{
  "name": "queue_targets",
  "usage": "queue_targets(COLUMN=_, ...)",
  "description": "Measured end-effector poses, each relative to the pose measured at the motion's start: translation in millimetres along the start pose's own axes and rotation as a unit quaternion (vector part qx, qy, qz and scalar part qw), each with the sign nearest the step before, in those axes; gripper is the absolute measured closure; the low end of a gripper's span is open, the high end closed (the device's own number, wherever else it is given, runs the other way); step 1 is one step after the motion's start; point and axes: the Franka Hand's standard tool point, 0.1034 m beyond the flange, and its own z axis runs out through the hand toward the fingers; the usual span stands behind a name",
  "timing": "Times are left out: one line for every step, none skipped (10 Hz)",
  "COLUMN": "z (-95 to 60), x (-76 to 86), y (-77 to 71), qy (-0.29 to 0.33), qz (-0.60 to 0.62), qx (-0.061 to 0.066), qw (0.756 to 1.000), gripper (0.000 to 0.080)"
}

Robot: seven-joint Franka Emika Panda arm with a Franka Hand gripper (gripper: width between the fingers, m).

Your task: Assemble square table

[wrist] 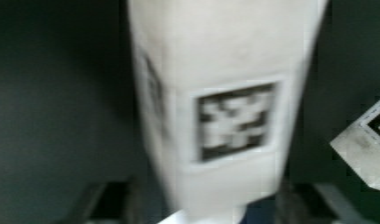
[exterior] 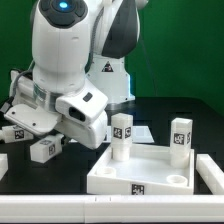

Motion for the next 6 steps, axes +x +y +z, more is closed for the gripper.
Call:
queue_targets(z=0.3, x=-0.2, y=-0.7, qy=0.000, qz=0.002, qx=0.000, qw=1.000, gripper=0.0247)
queue_targets(z=0.2, x=-0.4, y=-1.1, qy=0.000, qz=0.006, qx=0.000, qw=1.000, gripper=0.0247)
queue_targets(z=-3.3, x=-3.0, y=-3.8, qy=-0.007, qz=0.016, qx=0.004, qw=1.000, gripper=0.0177)
queue_targets(z=-15.3, x=-7.3, y=-12.5, qy=-0.029, qz=0.012, qx=0.010, qw=0.999, gripper=0.0158)
queue_targets(z=-30.1, x=-7.4, y=-16.4, qy=-0.040, qz=0.052, qx=0.010, qw=0.998, gripper=0.0158)
queue_targets(z=-47.4, x=-10.4, y=-16.4, qy=-0.054, qz=0.092, qx=0.004, qw=0.994, gripper=0.0152)
